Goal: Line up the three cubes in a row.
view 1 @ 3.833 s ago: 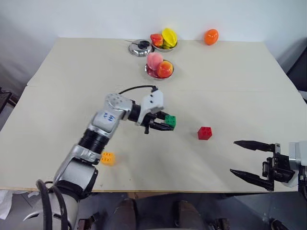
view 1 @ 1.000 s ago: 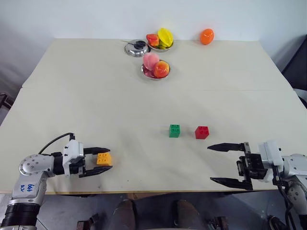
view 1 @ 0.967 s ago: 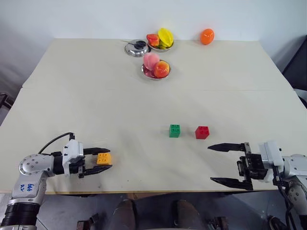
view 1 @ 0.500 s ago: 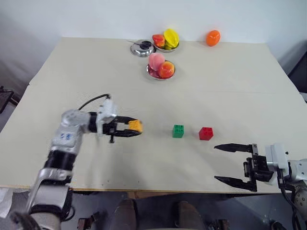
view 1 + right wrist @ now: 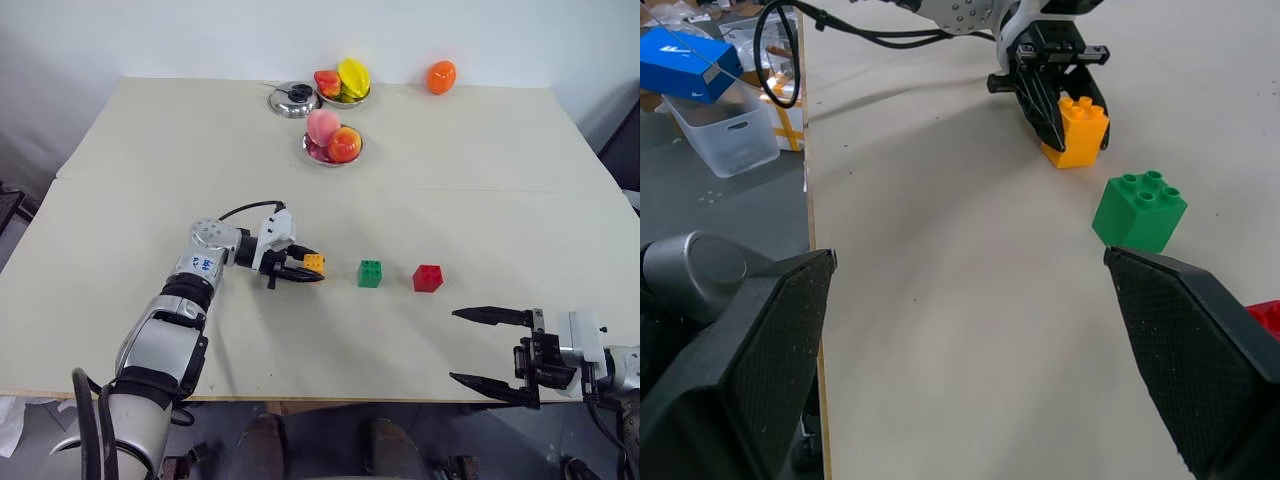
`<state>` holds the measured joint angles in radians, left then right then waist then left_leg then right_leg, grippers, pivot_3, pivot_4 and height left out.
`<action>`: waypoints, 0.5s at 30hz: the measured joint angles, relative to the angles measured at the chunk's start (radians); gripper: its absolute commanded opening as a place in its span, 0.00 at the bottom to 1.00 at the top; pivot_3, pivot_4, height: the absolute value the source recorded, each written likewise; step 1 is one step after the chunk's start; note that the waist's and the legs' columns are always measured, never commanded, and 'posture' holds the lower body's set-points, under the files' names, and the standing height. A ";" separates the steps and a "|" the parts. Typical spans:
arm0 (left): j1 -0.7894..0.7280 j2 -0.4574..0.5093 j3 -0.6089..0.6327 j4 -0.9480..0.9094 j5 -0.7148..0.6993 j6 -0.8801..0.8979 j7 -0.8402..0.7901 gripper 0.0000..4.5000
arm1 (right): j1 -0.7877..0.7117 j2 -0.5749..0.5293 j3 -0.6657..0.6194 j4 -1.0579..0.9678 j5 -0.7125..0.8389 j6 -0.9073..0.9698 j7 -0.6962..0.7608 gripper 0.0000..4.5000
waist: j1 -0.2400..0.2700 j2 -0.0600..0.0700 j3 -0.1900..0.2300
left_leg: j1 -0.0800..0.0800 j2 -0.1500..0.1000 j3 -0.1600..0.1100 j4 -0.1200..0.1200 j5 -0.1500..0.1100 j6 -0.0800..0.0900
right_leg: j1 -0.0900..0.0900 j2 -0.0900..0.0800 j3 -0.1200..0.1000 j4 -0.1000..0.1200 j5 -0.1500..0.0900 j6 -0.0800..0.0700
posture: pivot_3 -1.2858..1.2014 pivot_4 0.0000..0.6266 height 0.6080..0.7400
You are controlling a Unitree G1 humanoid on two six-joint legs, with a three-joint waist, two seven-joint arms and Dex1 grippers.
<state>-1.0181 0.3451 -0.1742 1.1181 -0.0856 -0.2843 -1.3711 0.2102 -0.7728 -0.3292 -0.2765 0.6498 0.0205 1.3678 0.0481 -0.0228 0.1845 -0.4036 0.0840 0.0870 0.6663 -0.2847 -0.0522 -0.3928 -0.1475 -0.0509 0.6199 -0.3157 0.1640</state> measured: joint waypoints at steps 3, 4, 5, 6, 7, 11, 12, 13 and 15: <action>-0.014 -0.003 0.008 0.033 0.011 -0.022 -0.009 0.34 | 0.003 0.000 0.000 -0.001 0.000 0.000 -0.008 1.00 | 0.000 0.000 0.000 | 0.000 0.000 0.000 0.000 0.000 0.000 | 0.000 0.000 0.000 0.000 0.000 0.000 | 0.52 0.24 1.00; -0.017 -0.003 0.010 0.038 0.014 -0.025 -0.013 0.34 | 0.004 0.000 0.000 -0.003 0.000 0.000 -0.010 1.00 | 0.000 0.000 0.000 | 0.000 0.000 0.000 0.000 0.000 0.000 | 0.000 0.000 0.000 0.000 0.000 0.000 | 0.52 0.24 1.00; -0.018 -0.004 0.010 0.041 0.016 -0.029 -0.015 0.34 | 0.004 0.000 0.000 -0.005 0.000 0.000 -0.012 1.00 | 0.000 0.000 0.000 | 0.000 0.000 0.000 0.000 0.000 0.000 | 0.000 0.000 0.000 0.000 0.000 0.000 | 0.52 0.24 1.00; -0.019 -0.004 0.012 0.043 0.018 -0.030 -0.017 0.34 | 0.004 0.000 0.000 -0.008 0.000 0.000 -0.014 1.00 | 0.000 0.000 0.000 | 0.000 0.000 0.000 0.000 0.000 0.000 | 0.000 0.000 0.000 0.000 0.000 0.000 | 0.52 0.24 1.00; -0.023 -0.005 0.013 0.050 0.019 -0.030 -0.019 0.46 | 0.004 0.000 0.000 -0.013 0.000 0.000 -0.016 1.00 | 0.000 0.000 0.000 | 0.000 0.000 0.000 0.000 0.000 0.000 | 0.000 0.000 0.000 0.000 0.000 0.000 | 0.52 0.24 1.00; -0.016 -0.002 0.031 0.066 0.028 -0.021 -0.031 0.69 | 0.004 0.004 0.000 -0.014 0.000 0.000 -0.023 1.00 | -0.001 0.000 0.000 | 0.000 0.000 0.000 0.000 0.000 0.000 | 0.000 0.000 0.000 0.000 0.000 0.000 | 0.52 0.24 1.00; -0.006 0.005 0.051 0.055 0.012 -0.028 -0.054 0.78 | 0.004 0.004 0.000 -0.014 0.000 -0.001 -0.025 1.00 | -0.001 0.000 0.000 | 0.000 0.000 0.000 0.000 0.000 0.000 | 0.000 0.000 0.000 0.001 0.000 0.000 | 0.52 0.24 1.00; 0.001 0.011 0.061 0.045 0.004 -0.034 -0.066 0.82 | 0.004 0.004 0.000 -0.014 0.000 -0.002 -0.026 1.00 | -0.002 0.000 0.000 | 0.000 0.000 0.000 -0.001 0.000 0.000 | 0.000 0.000 0.000 0.001 0.000 0.000 | 0.52 0.24 1.00; 0.030 0.044 0.090 -0.012 -0.028 -0.042 -0.130 0.82 | 0.004 0.004 -0.003 -0.012 0.000 -0.003 -0.027 1.00 | -0.004 0.000 0.000 | 0.000 0.000 0.000 -0.001 0.000 0.000 | -0.001 0.000 0.000 0.002 0.000 0.000 | 0.52 0.24 1.00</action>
<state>-0.9885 0.3893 -0.0840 1.1059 -0.1131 -0.3261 -1.5010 0.2142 -0.7683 -0.3318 -0.2886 0.6495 0.0173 1.3411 0.0445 -0.0228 0.1845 -0.4039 0.0841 0.0871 0.6653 -0.2846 -0.0522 -0.3934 -0.1474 -0.0510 0.6214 -0.3157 0.1640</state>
